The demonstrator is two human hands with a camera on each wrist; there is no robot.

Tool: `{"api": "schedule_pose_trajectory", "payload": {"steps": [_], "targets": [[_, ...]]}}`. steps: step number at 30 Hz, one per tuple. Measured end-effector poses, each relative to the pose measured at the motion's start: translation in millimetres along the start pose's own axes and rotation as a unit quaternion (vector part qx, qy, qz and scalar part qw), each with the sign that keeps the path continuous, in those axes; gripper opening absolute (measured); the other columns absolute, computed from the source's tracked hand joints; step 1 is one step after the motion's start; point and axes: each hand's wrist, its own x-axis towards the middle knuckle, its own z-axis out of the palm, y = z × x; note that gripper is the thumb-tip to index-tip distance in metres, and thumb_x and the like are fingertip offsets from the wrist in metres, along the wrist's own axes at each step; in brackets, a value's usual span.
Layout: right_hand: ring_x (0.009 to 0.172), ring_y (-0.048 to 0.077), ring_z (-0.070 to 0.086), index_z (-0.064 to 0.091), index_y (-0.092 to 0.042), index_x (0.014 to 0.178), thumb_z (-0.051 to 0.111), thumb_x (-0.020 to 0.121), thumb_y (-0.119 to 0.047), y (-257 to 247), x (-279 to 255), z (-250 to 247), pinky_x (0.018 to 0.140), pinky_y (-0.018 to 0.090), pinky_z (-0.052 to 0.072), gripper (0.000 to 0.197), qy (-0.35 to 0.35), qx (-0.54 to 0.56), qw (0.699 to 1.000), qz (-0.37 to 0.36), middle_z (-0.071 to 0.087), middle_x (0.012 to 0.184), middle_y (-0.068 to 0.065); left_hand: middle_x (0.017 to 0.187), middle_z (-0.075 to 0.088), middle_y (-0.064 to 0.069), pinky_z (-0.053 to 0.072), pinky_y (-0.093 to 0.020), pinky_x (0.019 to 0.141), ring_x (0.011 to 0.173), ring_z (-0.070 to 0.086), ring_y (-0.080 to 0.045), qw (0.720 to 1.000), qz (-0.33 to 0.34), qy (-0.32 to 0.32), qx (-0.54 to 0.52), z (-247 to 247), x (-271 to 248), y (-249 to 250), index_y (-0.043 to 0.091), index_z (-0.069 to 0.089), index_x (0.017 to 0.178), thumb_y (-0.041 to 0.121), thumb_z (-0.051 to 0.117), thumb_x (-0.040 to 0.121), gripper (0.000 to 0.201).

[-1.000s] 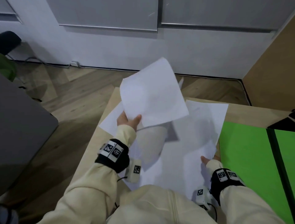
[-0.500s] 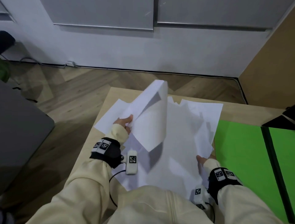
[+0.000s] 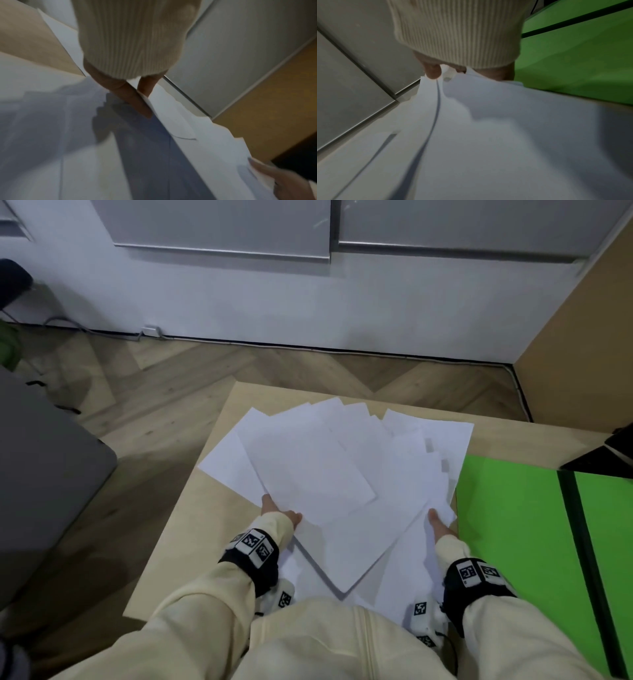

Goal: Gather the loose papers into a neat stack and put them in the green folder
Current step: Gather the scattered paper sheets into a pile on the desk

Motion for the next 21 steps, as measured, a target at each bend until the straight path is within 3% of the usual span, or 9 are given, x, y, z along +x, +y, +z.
{"api": "schedule_pose_trajectory", "payload": {"steps": [3, 5, 7, 10, 14, 16, 18, 21], "targets": [[0.144, 0.026, 0.022, 0.016, 0.002, 0.147, 0.058, 0.088, -0.036, -1, 2, 1, 0.117, 0.031, 0.016, 0.082, -0.012, -0.004, 1.0, 0.011, 0.018, 0.156, 0.016, 0.143, 0.037, -0.009, 0.035, -0.034, 0.108, 0.132, 0.043, -0.028, 0.999, 0.01, -0.017, -0.027, 7, -3, 0, 0.016, 0.01, 0.148, 0.018, 0.067, 0.083, 0.087], [0.143, 0.027, 0.025, 0.013, 0.003, 0.147, 0.065, 0.082, -0.038, 11, -1, 3, 0.115, 0.031, 0.019, 0.093, -0.029, -0.074, 0.997, 0.023, 0.02, 0.155, 0.018, 0.142, 0.041, -0.007, 0.037, -0.032, 0.108, 0.13, 0.046, -0.027, 0.996, 0.036, 0.009, -0.08, 11, 1, 1, 0.017, 0.025, 0.144, 0.026, 0.073, 0.078, 0.082], [0.143, 0.028, 0.026, 0.009, 0.004, 0.147, 0.069, 0.08, -0.034, 20, 1, 4, 0.114, 0.031, 0.021, 0.098, -0.023, -0.119, 0.993, 0.006, 0.021, 0.154, 0.02, 0.135, 0.053, -0.012, 0.041, -0.03, 0.102, 0.124, 0.053, -0.029, 0.991, 0.052, 0.043, -0.113, 8, 5, 3, 0.009, 0.046, 0.134, 0.032, 0.071, 0.079, 0.064], [0.143, 0.028, 0.025, 0.008, 0.006, 0.147, 0.063, 0.087, -0.027, 16, -1, 4, 0.115, 0.03, 0.02, 0.088, -0.039, -0.162, 0.986, 0.021, 0.022, 0.154, 0.018, 0.138, 0.052, -0.013, 0.037, -0.037, 0.111, 0.127, 0.05, -0.031, 0.989, 0.031, 0.072, -0.122, 0, 11, 4, 0.006, 0.047, 0.135, 0.027, 0.064, 0.086, 0.056], [0.144, 0.028, 0.022, 0.02, -0.002, 0.147, 0.035, 0.1, -0.021, 8, 14, 1, 0.114, 0.028, 0.02, 0.053, -0.046, -0.118, 0.991, 0.043, 0.023, 0.155, 0.014, 0.127, 0.06, -0.018, 0.043, -0.033, 0.102, 0.117, 0.058, -0.031, 0.999, 0.025, 0.028, 0.011, -2, 16, -5, 0.002, 0.057, 0.123, 0.023, 0.066, 0.084, 0.045], [0.143, 0.027, 0.026, 0.03, 0.0, 0.144, 0.045, 0.096, -0.024, 11, 35, 3, 0.113, 0.028, 0.021, 0.056, -0.068, -0.1, 0.992, 0.039, 0.025, 0.155, 0.014, 0.118, 0.065, -0.02, 0.048, -0.034, 0.092, 0.11, 0.062, -0.033, 0.994, 0.041, -0.004, 0.102, 1, 15, -9, -0.002, 0.06, 0.114, 0.031, 0.066, 0.083, 0.045], [0.141, 0.026, 0.029, 0.03, -0.001, 0.145, 0.066, 0.079, -0.033, 4, 19, 7, 0.114, 0.03, 0.021, 0.082, -0.111, -0.1, 0.988, 0.026, 0.027, 0.154, 0.014, 0.114, 0.066, -0.014, 0.046, -0.03, 0.083, 0.102, 0.062, -0.03, 0.98, 0.068, -0.023, 0.185, 5, 11, -10, 0.003, 0.061, 0.113, 0.041, 0.063, 0.082, 0.05], [0.135, 0.028, 0.04, 0.03, 0.0, 0.143, 0.072, 0.079, -0.031, 9, 13, 10, 0.108, 0.032, 0.031, 0.083, -0.052, -0.117, 0.991, 0.026, 0.04, 0.146, 0.017, 0.109, 0.064, -0.006, 0.044, -0.026, 0.082, 0.093, 0.059, -0.024, 0.972, 0.096, -0.03, 0.214, 13, 13, -7, 0.01, 0.062, 0.107, 0.047, 0.061, 0.08, 0.046]]}}
